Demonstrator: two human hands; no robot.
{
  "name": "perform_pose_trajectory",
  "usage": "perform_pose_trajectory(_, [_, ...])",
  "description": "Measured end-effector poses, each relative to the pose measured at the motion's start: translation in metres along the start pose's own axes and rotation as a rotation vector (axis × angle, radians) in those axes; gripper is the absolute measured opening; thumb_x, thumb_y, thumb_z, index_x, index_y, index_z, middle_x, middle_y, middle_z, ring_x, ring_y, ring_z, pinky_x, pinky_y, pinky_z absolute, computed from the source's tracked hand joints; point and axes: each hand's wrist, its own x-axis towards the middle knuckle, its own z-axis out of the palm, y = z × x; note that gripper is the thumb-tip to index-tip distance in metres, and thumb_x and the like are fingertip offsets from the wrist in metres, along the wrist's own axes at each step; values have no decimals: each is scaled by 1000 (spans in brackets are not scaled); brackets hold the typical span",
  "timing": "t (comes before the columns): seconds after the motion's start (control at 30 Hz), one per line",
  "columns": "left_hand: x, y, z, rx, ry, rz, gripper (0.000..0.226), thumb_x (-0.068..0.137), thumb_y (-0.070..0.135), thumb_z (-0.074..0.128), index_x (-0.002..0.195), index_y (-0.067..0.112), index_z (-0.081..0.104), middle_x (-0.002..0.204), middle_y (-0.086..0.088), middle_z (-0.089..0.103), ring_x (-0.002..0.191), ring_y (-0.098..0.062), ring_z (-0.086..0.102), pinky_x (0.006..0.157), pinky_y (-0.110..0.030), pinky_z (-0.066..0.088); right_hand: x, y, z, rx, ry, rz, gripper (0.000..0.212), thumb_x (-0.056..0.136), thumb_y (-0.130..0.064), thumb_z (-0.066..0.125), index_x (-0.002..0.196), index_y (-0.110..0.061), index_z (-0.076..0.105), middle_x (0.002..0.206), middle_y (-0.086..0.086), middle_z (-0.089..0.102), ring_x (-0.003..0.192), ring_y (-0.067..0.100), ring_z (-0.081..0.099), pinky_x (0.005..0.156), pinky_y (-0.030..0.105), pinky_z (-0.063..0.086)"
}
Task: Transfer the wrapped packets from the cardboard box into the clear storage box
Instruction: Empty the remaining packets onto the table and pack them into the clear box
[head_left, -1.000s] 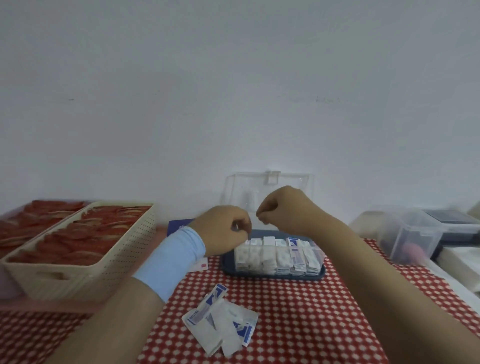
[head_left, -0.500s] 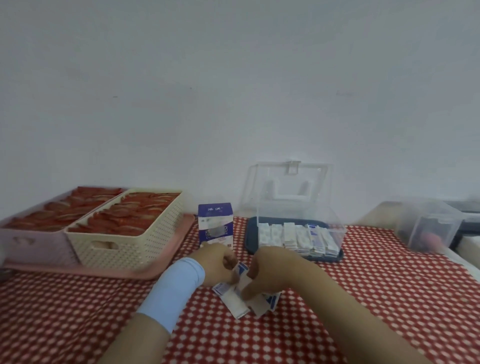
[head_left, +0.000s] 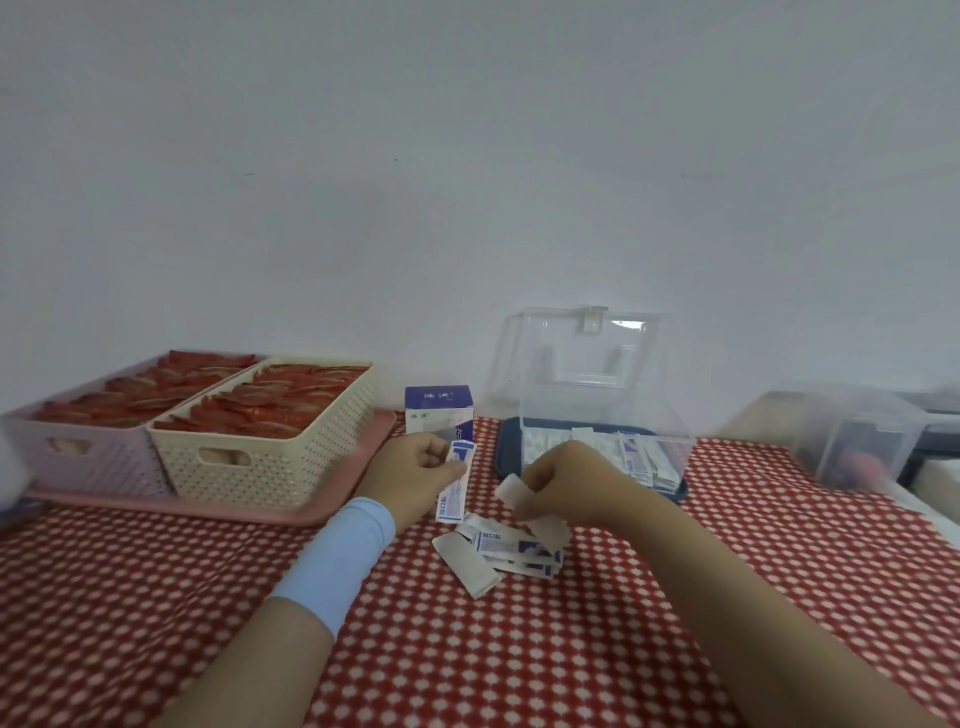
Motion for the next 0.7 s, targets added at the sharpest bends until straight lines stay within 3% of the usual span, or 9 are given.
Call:
perform_pose_trajectory(0.13, [-5, 8, 10, -82, 43, 19, 5, 88, 16, 72, 83, 15, 71, 80, -3, 75, 71, -19, 72, 63, -35, 62, -8, -2, -15, 379, 107, -28, 15, 84, -29, 79, 97, -22, 80, 86, -10, 72, 81, 9, 68, 67, 22, 53])
perform_pose_trajectory(0.23, [-10, 15, 18, -291, -36, -22, 12, 92, 12, 68, 90, 2, 74, 88, -19, 75, 74, -28, 70, 62, -40, 61, -11, -8, -14, 686, 23, -73, 14, 88, -22, 76, 99, -15, 80, 90, 2, 79, 86, 21, 75, 77, 33, 61])
perform_pose_trajectory(0.37, [-14, 23, 17, -580, -189, -94, 21, 99, 17, 58, 107, 4, 71, 97, -21, 74, 80, -30, 72, 63, -36, 59, -9, -18, 3, 789, 143, -111, 17, 84, -13, 79, 99, -6, 77, 88, 5, 79, 72, 12, 74, 58, 19, 56])
perform_pose_trajectory(0.43, [-15, 24, 15, -681, -248, -113, 24, 99, 18, 56, 113, 3, 68, 97, -22, 73, 83, -32, 73, 67, -37, 59, -6, -20, 9, 766, 221, -102, 20, 80, -16, 83, 95, -6, 75, 86, 2, 78, 69, 9, 73, 55, 18, 53])
perform_pose_trajectory(0.57, [-12, 13, 12, -444, -167, 27, 17, 93, 10, 66, 108, 9, 73, 100, -10, 77, 93, -26, 74, 82, -42, 60, 1, -21, 16, 646, 338, -65, 29, 79, -28, 84, 99, -18, 64, 91, 3, 71, 79, 15, 71, 63, 26, 58])
perform_pose_trajectory(0.63, [-8, 8, 9, -375, -46, 25, 17, 91, 5, 67, 106, 10, 74, 98, -7, 78, 88, -21, 75, 79, -41, 62, -1, -22, 17, 353, 420, -105, 24, 84, -41, 77, 93, -24, 62, 87, -3, 68, 76, 10, 67, 64, 25, 55])
perform_pose_trajectory(0.7, [-6, 4, 4, -255, 65, 45, 15, 90, 6, 66, 99, 13, 75, 93, -1, 78, 83, -16, 74, 75, -34, 62, -7, -26, 20, 31, 338, -139, 27, 85, -52, 72, 84, -25, 67, 78, -4, 69, 71, 12, 65, 67, 29, 58])
